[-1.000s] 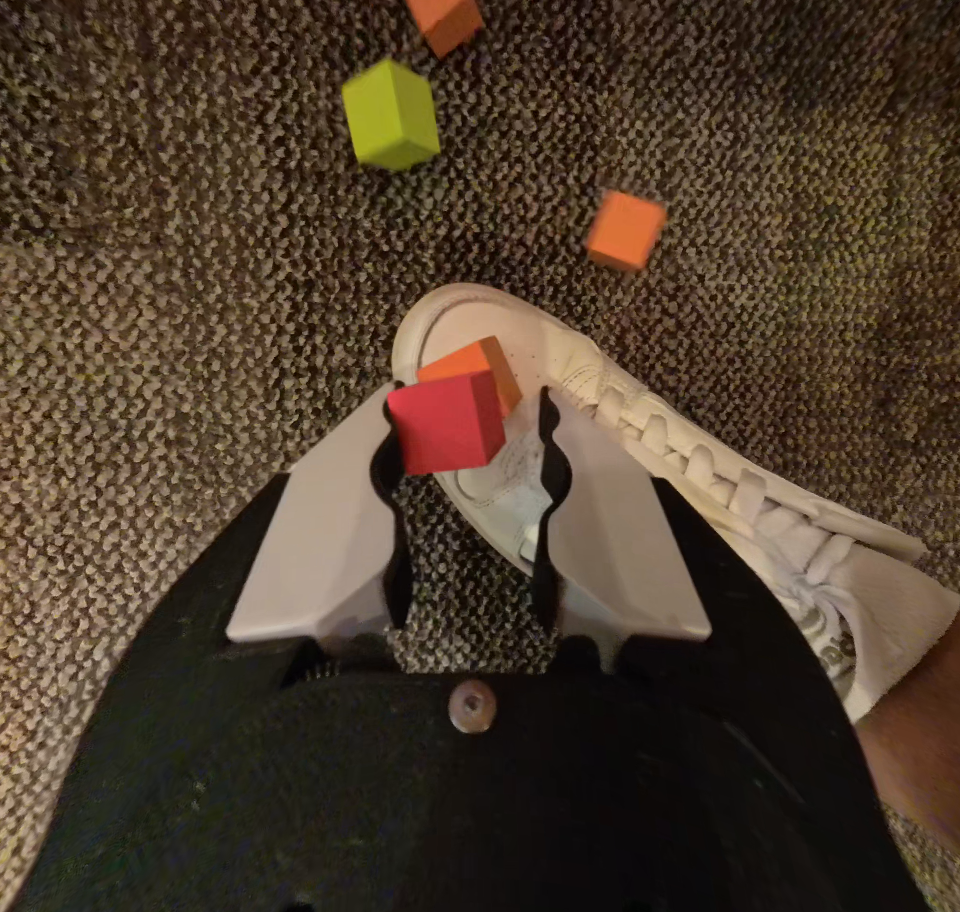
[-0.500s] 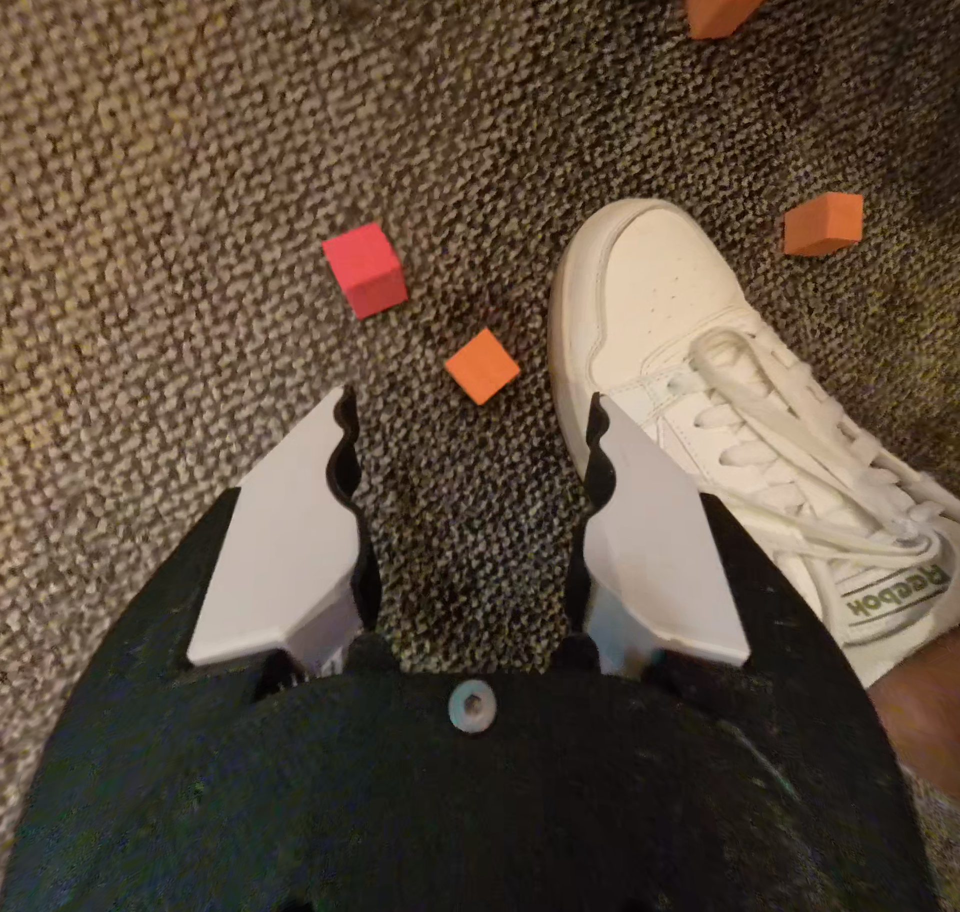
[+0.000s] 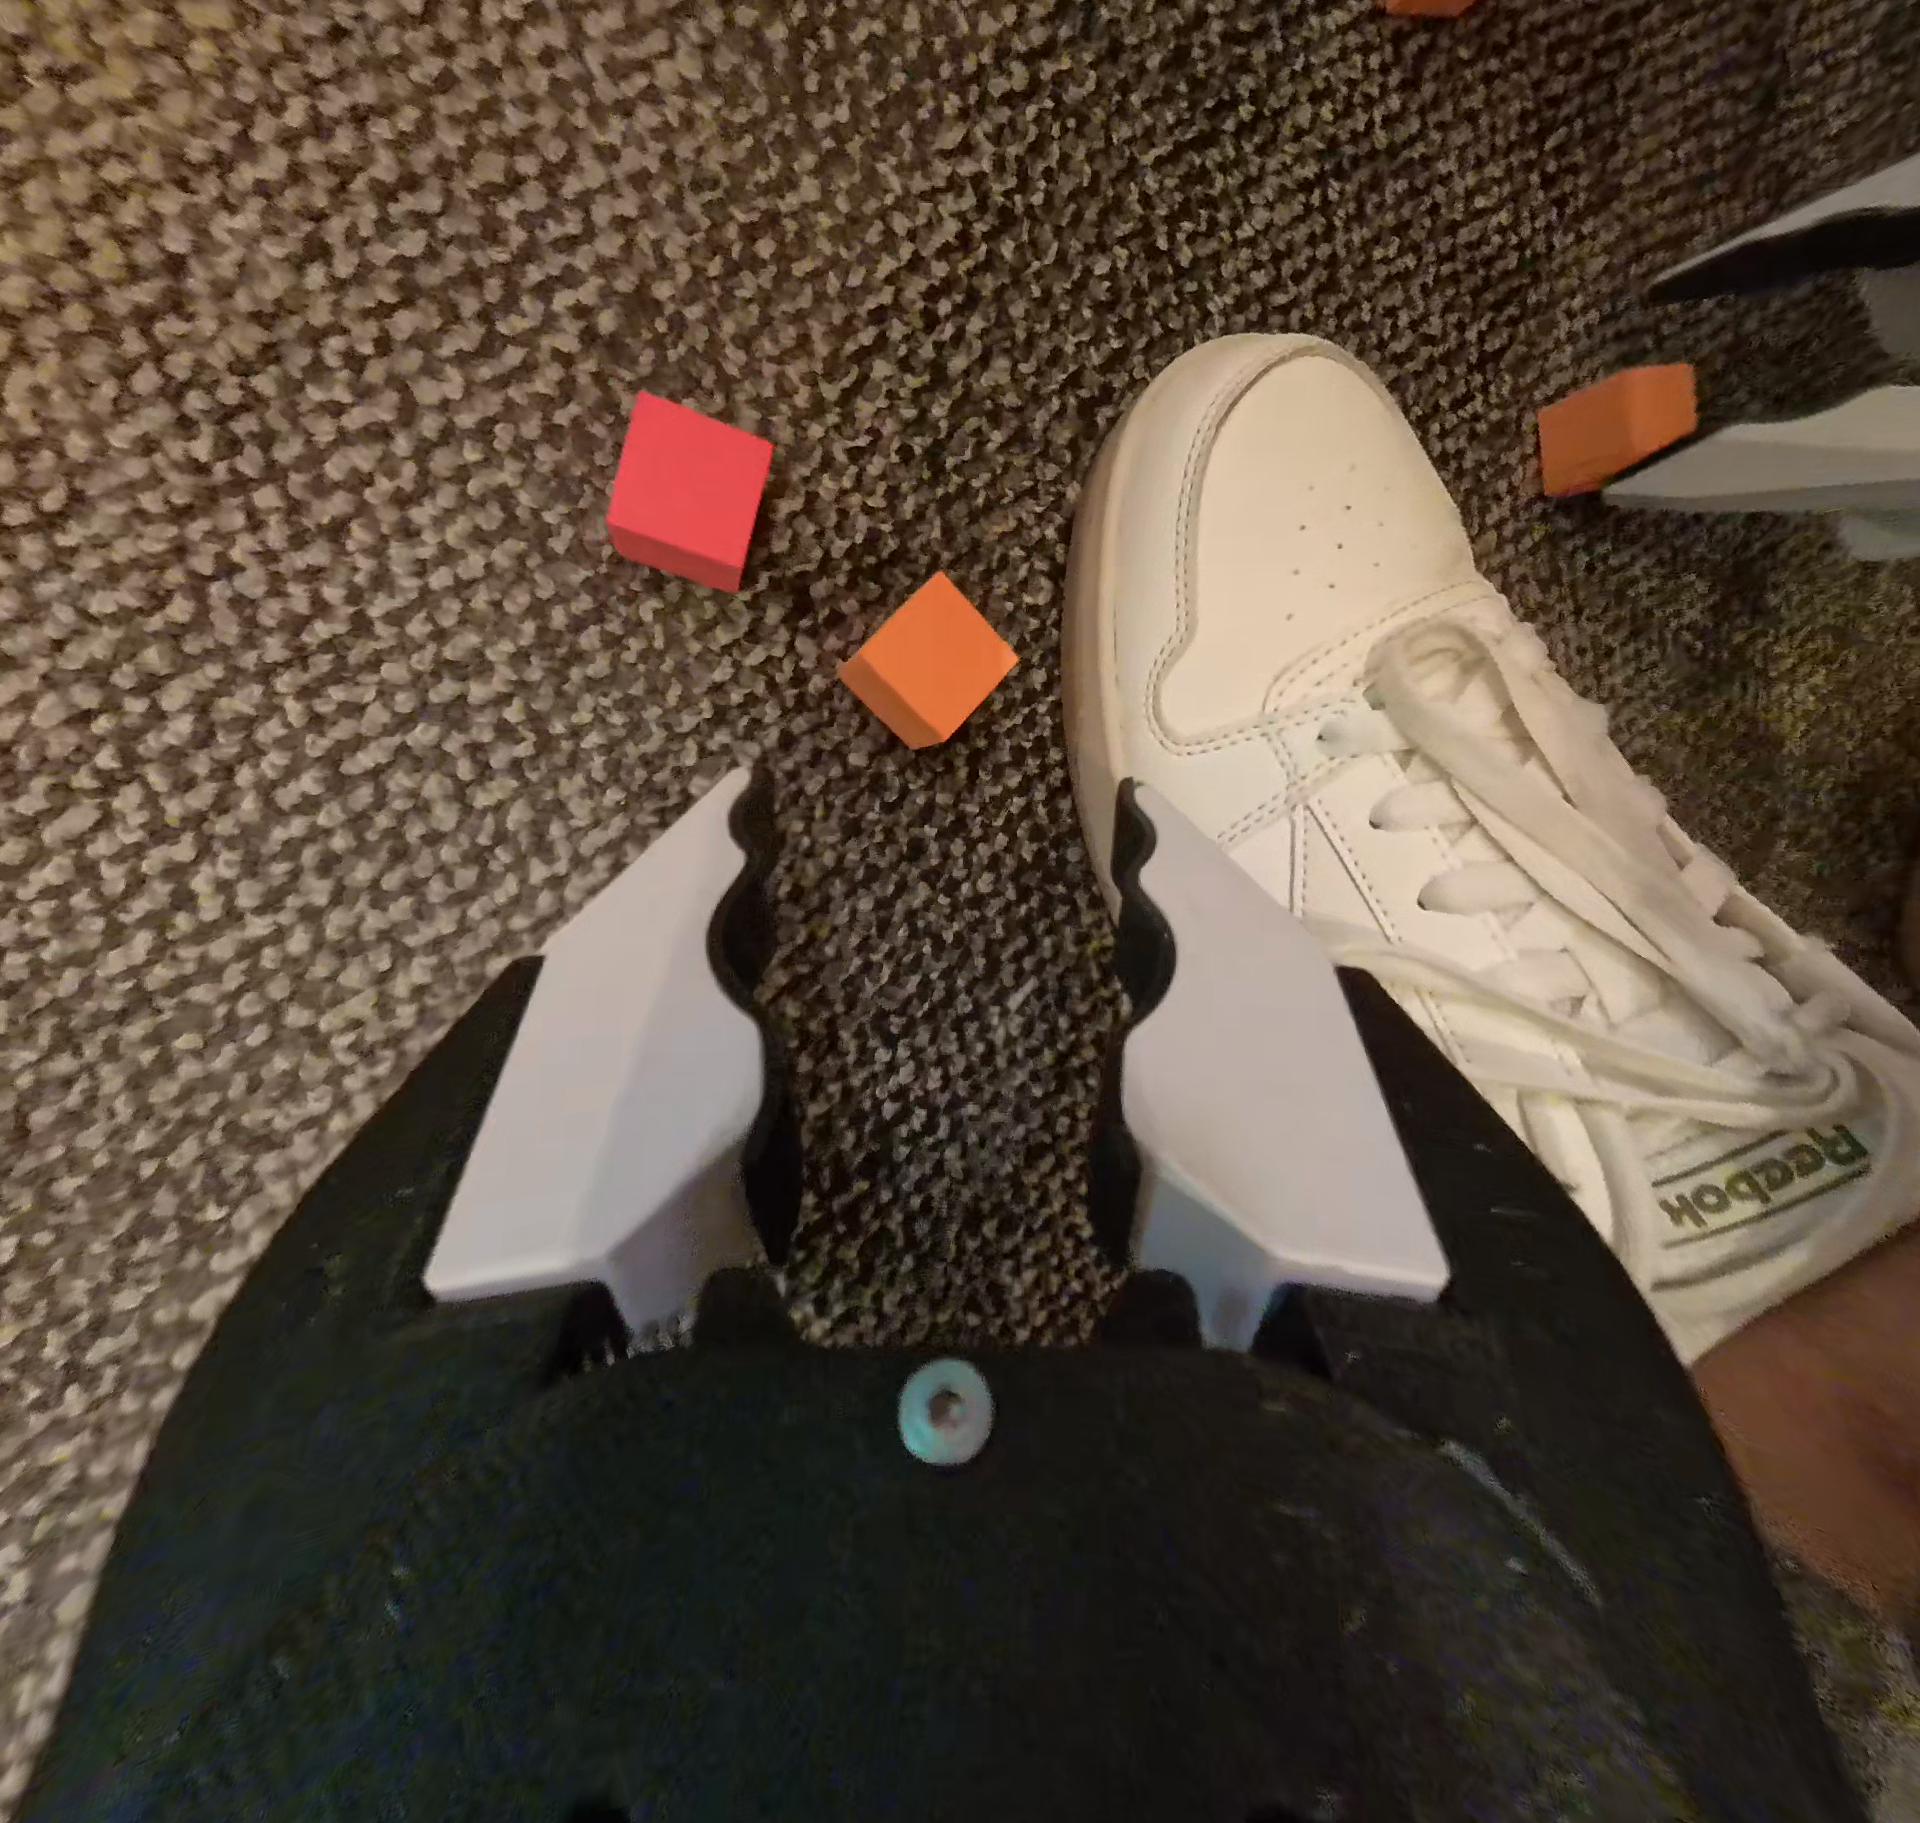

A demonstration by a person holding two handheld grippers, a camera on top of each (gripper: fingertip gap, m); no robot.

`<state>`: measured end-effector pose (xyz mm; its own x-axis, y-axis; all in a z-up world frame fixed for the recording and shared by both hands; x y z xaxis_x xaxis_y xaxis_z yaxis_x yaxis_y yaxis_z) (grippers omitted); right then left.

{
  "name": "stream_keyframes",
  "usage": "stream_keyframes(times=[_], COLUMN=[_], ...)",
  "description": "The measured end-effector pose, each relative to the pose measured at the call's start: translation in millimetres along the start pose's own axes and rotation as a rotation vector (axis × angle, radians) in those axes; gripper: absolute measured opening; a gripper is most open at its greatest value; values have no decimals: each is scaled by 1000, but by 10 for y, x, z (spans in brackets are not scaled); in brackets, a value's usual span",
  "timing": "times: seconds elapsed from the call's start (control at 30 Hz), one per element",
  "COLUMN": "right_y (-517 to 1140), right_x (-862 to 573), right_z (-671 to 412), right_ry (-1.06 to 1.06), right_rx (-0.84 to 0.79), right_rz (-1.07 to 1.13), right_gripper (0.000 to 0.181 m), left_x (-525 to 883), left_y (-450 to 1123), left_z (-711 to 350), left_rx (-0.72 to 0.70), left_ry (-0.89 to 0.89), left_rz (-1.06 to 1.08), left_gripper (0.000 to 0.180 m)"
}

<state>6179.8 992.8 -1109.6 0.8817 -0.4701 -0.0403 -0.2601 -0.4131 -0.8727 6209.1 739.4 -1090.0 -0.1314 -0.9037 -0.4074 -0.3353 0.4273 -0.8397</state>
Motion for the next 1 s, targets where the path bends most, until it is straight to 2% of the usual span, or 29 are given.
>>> stream_keyframes(times=[0.13, 0.23, 0.3, 0.5, 0.57, 0.63, 0.77, 0.9, 1.0], right_y=[35, 92, 93, -267, -335, -339, -230, -9, 147], right_x=[96, 76, 61, -95, -106, -65, 145, 376, 500], right_z=[117, 128, 97, -518, -750, -952, -1242, -1305, -1246], right_ry=[-22, -49, -51, -36, -48, -58, -93, -156, -195], right_rx=[23, 16, 14, -169, -208, -224, -220, -161, -109], right_rz=[-41, -38, -61, -53, -75, -122, -235, -288, -303], right_gripper=[53, 33, 32, 32, 33, 32, 33, 33, 32], left_x=[-37, -46, 0, 81, 57, 25, 17, -79, -285], left_y=[136, 153, 164, 235, 290, 363, 372, 96, -131], left_z=[13, -4, 6, -21, -68, -81, -108, -296, -504], left_rx=[7, -7, -3, -5, -2, 25, 41, -59, -128], left_ry=[40, 50, 51, 52, 63, 71, 60, 2, 31], left_rz=[-32, -44, -64, -81, -76, -57, -38, 26, 89], left_gripper=[62, 63, 62, 62, 55, 34, 30, 30, 30])
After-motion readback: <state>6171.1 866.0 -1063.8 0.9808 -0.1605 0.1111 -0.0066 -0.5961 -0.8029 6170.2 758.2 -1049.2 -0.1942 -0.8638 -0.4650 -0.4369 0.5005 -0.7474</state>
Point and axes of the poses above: each gripper's, where its closed fingertips meet, y out along the fingers, z out of its underside, x = y × z across the jaws, the point moved 4 cm from there along -y, back along the fingers, and after that the axes turned 15 degrees about -y, right-handed, at the moved point
